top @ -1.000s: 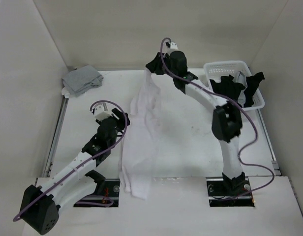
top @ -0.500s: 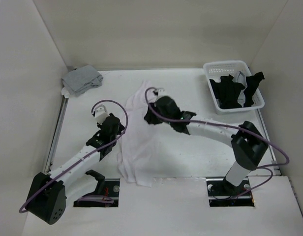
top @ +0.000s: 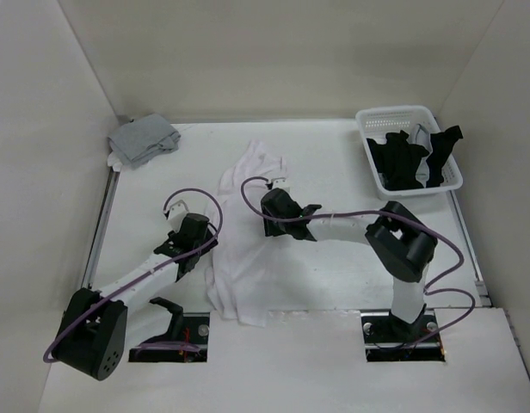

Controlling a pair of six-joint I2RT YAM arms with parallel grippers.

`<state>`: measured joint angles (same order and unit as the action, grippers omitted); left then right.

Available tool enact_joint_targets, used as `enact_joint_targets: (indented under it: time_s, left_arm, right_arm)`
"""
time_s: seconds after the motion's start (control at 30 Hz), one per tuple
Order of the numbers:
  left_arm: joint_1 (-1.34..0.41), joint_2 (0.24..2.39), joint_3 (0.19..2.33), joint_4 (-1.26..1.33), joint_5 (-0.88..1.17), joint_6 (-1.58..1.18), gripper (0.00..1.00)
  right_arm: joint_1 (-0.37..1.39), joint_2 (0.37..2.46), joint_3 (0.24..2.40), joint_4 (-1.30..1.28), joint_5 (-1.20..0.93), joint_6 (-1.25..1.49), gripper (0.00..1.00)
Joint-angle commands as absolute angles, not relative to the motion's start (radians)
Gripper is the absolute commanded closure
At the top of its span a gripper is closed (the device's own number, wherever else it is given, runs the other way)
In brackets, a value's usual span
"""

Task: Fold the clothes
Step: Flatten the tank top out

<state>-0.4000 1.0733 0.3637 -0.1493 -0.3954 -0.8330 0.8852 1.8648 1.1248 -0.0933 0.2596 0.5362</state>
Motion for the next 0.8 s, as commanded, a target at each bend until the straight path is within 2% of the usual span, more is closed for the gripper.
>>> enact_joint_targets:
  time_s: [0.0, 0.1, 0.13, 0.23, 0.33, 0.43, 0.47, 0.57, 0.67, 0.77]
  left_arm:
    - [-0.406, 1.074, 0.365, -0.126, -0.359, -0.836, 0.52]
    - [-0.406, 1.054, 0.367, -0.118, -0.359, -0.831, 0.53]
    - [-0.407, 1.040, 0.370, -0.115, -0.359, -0.831, 0.53]
    - [-0.409, 1.028, 0.380, -0.106, -0.359, -0.822, 0.53]
    - [-0.426, 1.025, 0.394, -0.115, -0.359, -0.808, 0.55]
    - [-0.449, 1.019, 0.384, -0.127, -0.359, -0.804, 0.60]
    - [-0.464, 1.014, 0.380, -0.147, -0.353, -0.804, 0.63]
    - [-0.533, 0.991, 0.365, -0.196, -0.339, -0.822, 0.65]
    - [-0.649, 0.982, 0.376, -0.178, -0.318, -0.825, 0.62]
    - [-0.718, 0.982, 0.359, -0.149, -0.319, -0.821, 0.62]
  right_arm:
    - [0.838, 1.939, 1.222, -0.118, 0.278, 0.554, 0.60]
    - [0.786, 1.982, 1.278, -0.130, 0.261, 0.548, 0.83]
    - [0.744, 1.993, 1.310, -0.141, 0.215, 0.552, 0.96]
    - [0.676, 1.979, 1.347, -0.140, 0.279, 0.549, 0.98]
    - [0.575, 1.965, 1.390, -0.169, 0.286, 0.555, 0.95]
    - [0.535, 1.945, 1.375, -0.153, 0.265, 0.561, 0.66]
    - [0.530, 1.936, 1.361, -0.150, 0.273, 0.558, 0.61]
    - [0.512, 1.875, 1.258, -0.080, 0.275, 0.578, 0.60]
    - [0.516, 1.823, 1.174, -0.017, 0.249, 0.581, 0.63]
    - [0.564, 1.767, 1.080, 0.035, 0.239, 0.591, 0.63]
